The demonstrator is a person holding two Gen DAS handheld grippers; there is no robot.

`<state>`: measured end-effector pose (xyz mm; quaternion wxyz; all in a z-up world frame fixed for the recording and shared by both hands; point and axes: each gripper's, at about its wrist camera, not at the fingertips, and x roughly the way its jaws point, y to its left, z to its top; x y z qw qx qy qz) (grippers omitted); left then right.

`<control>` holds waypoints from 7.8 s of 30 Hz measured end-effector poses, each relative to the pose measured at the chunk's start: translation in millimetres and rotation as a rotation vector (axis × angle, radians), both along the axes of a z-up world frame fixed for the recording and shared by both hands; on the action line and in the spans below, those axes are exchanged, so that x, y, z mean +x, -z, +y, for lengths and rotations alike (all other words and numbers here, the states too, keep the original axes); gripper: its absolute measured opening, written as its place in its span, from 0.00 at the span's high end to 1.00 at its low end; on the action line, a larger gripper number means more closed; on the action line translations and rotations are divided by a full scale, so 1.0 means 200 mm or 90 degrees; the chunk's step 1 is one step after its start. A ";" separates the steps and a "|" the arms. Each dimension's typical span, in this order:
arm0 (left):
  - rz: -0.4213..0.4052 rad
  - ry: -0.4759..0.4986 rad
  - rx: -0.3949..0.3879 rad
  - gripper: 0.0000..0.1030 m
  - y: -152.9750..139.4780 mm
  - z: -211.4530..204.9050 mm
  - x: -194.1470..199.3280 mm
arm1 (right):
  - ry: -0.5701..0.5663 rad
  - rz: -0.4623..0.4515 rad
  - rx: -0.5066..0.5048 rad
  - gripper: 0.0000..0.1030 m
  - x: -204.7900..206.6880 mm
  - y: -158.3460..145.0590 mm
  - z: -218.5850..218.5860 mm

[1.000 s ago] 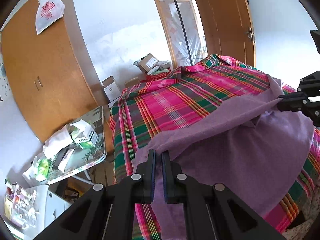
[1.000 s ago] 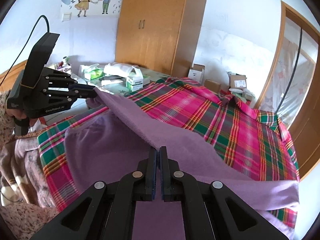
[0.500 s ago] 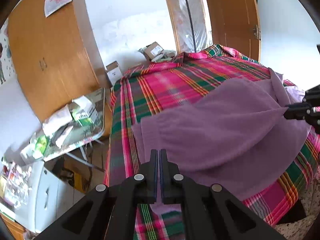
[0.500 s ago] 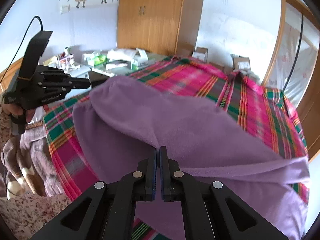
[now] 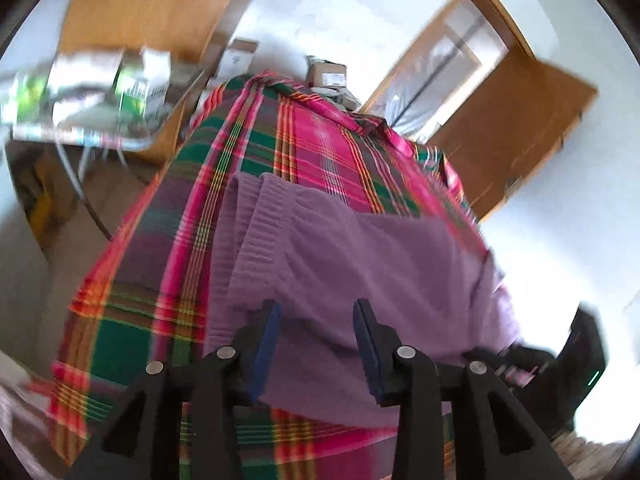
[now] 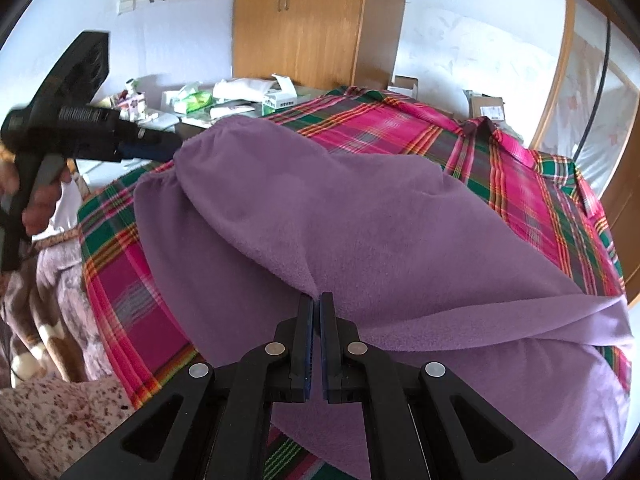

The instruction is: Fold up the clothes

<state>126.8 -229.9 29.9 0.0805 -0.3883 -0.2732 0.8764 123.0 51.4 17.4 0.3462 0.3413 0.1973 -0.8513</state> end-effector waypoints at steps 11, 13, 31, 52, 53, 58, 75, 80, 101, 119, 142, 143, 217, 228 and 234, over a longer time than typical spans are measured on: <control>-0.076 -0.111 0.118 0.62 0.11 -0.16 -0.03 | 0.000 -0.009 -0.010 0.97 0.00 0.02 0.02; -0.089 -0.124 0.165 0.62 0.15 -0.19 -0.01 | 0.001 -0.010 -0.014 0.97 0.00 0.02 0.03; -0.114 -0.206 0.287 0.78 0.22 -0.20 -0.06 | 0.000 0.000 -0.037 0.97 0.00 -0.02 0.05; -0.013 -0.225 0.222 0.89 -0.05 -0.17 0.12 | -0.044 0.089 -0.088 0.99 0.16 -0.30 0.06; -0.024 -0.225 0.222 0.89 -0.02 -0.17 0.12 | -0.048 0.094 -0.076 0.99 0.18 -0.28 0.05; -0.062 -0.248 0.234 0.89 0.11 -0.19 0.17 | -0.040 0.050 -0.052 0.99 0.13 -0.16 0.03; -0.088 -0.257 0.256 0.89 0.22 -0.23 0.19 | 0.203 -0.146 -0.194 0.75 -0.32 -0.04 0.41; -0.090 -0.260 0.269 0.89 0.24 -0.24 0.20 | 0.233 -0.142 -0.210 0.73 -0.37 -0.07 0.44; -0.020 -0.265 0.088 0.83 -0.03 -0.05 0.29 | 0.359 -0.121 -0.264 0.73 -0.37 -0.07 0.86; -0.013 0.115 -0.046 0.76 -0.05 0.75 -0.15 | 0.390 -0.114 -0.207 0.53 -0.73 -0.10 0.88; -0.019 0.216 -0.116 0.75 0.06 0.98 -0.23 | 0.509 -0.192 -0.133 0.91 -1.01 -0.01 0.82; -0.020 0.215 -0.116 0.75 0.07 0.98 -0.23 | 0.509 -0.192 -0.137 0.94 -1.01 -0.01 0.83; 0.121 0.350 -0.211 0.97 0.05 1.21 -0.06 | 0.550 -0.232 -0.290 0.60 -0.83 -0.08 1.06; 0.109 0.347 -0.210 0.97 0.07 1.21 -0.06 | 0.587 -0.268 -0.311 0.81 -0.95 -0.01 1.11; 0.100 0.343 -0.210 0.97 0.08 1.21 -0.05 | 0.580 -0.264 -0.314 0.95 -0.96 0.01 1.14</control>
